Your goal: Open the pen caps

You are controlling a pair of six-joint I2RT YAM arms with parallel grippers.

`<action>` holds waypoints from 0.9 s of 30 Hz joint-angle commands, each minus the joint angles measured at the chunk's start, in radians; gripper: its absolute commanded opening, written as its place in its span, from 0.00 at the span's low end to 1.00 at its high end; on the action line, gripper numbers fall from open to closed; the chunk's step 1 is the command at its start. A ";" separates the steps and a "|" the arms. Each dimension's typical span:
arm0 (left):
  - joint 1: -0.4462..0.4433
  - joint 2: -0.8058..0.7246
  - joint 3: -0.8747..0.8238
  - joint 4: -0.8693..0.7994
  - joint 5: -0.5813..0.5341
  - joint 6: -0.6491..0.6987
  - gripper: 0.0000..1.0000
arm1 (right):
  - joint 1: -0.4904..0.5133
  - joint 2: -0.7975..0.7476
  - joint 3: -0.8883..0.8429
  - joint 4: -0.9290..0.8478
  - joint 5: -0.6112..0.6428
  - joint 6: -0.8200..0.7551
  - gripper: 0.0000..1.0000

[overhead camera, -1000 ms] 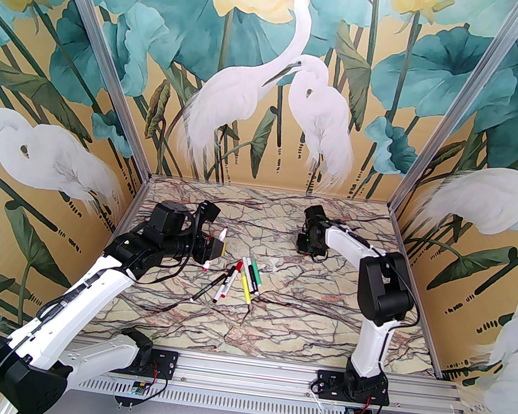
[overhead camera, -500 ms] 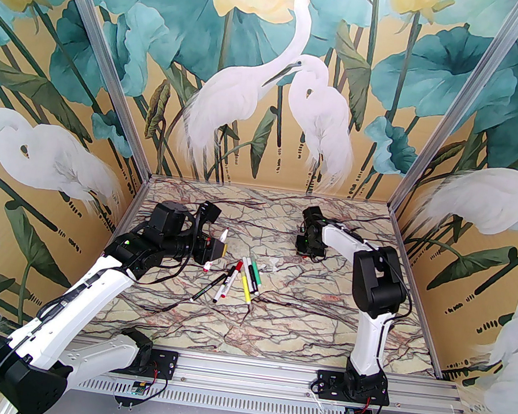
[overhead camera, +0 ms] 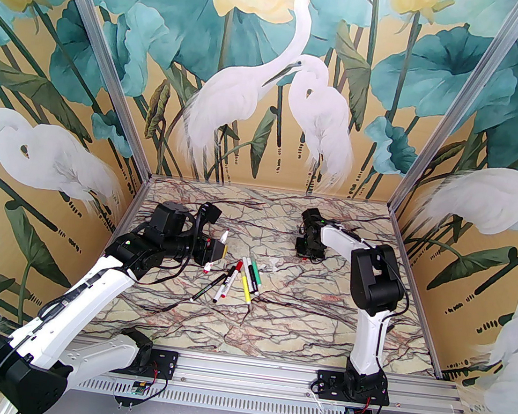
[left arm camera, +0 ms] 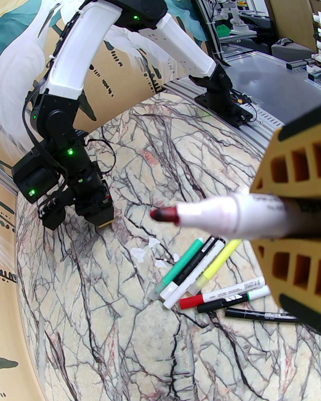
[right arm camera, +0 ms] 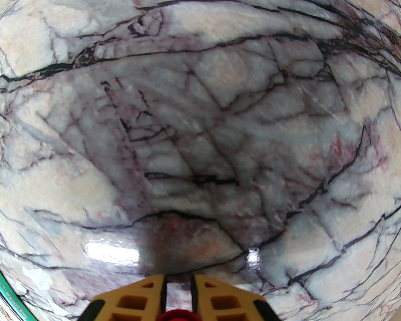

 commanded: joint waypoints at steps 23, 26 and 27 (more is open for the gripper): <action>0.003 0.006 -0.011 -0.004 0.033 -0.001 0.02 | 0.003 0.011 0.014 -0.010 0.009 0.010 0.26; 0.004 0.006 -0.010 -0.004 0.033 -0.001 0.02 | 0.007 -0.017 -0.018 -0.002 0.014 0.020 0.23; 0.004 0.006 -0.011 -0.004 0.033 -0.001 0.02 | 0.007 -0.032 -0.034 0.008 0.010 0.024 0.23</action>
